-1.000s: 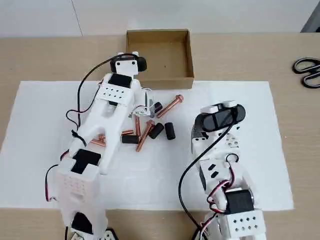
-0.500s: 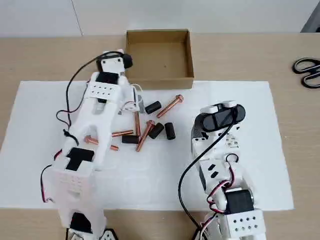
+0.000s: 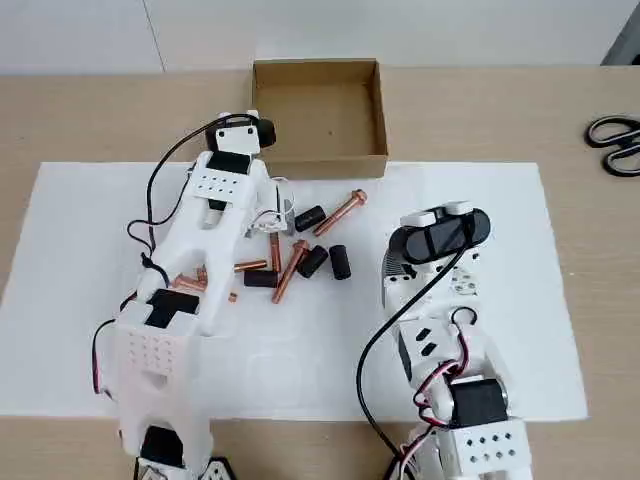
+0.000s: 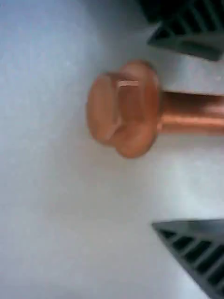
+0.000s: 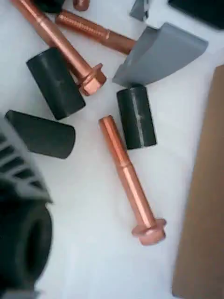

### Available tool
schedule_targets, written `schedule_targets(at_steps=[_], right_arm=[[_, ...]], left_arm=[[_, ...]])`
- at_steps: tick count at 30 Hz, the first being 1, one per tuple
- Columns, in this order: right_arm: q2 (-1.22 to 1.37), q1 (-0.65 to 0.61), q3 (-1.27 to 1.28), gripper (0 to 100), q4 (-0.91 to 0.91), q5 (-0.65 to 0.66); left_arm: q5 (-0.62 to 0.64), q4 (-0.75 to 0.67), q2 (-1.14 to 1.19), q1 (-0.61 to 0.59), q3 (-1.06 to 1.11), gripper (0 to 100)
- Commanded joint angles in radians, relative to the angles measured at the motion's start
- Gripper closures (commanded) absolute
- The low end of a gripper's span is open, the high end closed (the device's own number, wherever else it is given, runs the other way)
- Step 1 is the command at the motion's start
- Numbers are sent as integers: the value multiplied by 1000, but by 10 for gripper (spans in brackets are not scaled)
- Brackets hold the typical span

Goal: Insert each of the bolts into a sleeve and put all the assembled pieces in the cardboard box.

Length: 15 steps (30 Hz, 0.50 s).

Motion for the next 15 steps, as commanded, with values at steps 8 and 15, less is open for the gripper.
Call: schedule_targets(at_steps=[8, 15], right_arm=[[-15, 8, -11, 995, -24, 11], [-15, 8, -11, 995, -24, 11]], left_arm=[[43, -48, 26, 5, -87, 982], [77, -15, 17, 6, -162, 994]])
